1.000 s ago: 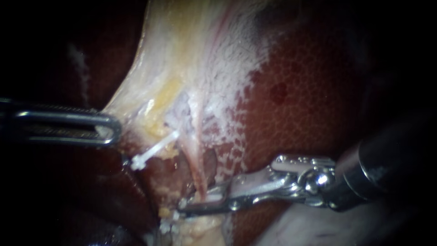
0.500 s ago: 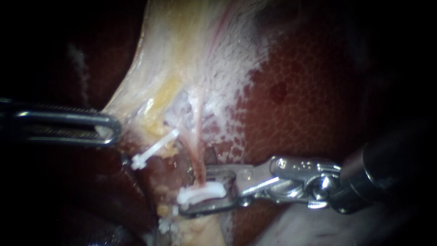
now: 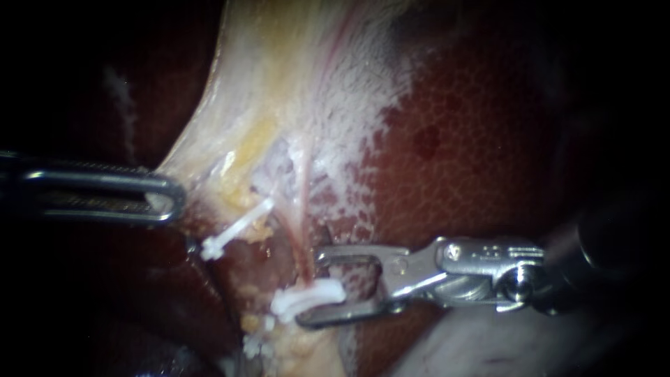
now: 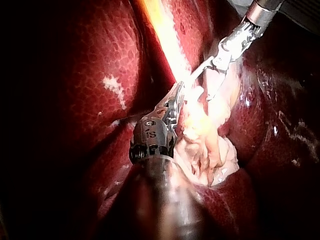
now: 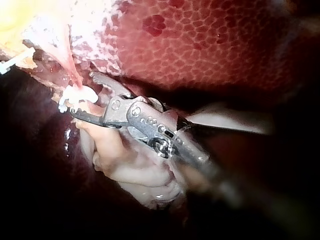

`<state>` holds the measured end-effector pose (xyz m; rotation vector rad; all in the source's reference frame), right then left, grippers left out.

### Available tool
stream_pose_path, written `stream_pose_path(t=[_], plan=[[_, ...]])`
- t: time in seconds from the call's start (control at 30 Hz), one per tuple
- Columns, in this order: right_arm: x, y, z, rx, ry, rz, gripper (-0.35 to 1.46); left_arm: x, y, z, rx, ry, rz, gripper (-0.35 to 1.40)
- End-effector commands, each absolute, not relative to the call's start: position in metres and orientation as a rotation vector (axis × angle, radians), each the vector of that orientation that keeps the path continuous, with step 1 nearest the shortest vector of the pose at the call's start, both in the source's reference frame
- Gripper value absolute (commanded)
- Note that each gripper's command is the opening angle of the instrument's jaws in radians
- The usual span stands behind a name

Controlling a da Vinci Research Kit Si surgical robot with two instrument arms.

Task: Going back second clip right tube

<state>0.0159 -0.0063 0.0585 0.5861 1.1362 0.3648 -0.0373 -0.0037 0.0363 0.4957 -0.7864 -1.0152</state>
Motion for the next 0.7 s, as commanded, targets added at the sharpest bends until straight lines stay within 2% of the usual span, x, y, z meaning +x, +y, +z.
stream_pose_path(t=[0.03,0.47,0.7], plan=[[0.0156,-0.0061,0.0583,0.577,1.141,0.350,0.60,-0.0373,-0.0037,0.0364,0.496,-0.787,-1.015,-0.35],[0.0105,-0.0032,0.0554,0.425,1.185,0.207,0.60,-0.0372,-0.0038,0.0370,0.495,-0.783,-1.004,-0.35],[0.0096,-0.0024,0.0547,0.396,1.197,0.159,0.60,-0.0372,-0.0038,0.0372,0.498,-0.779,-1.008,-0.35]])
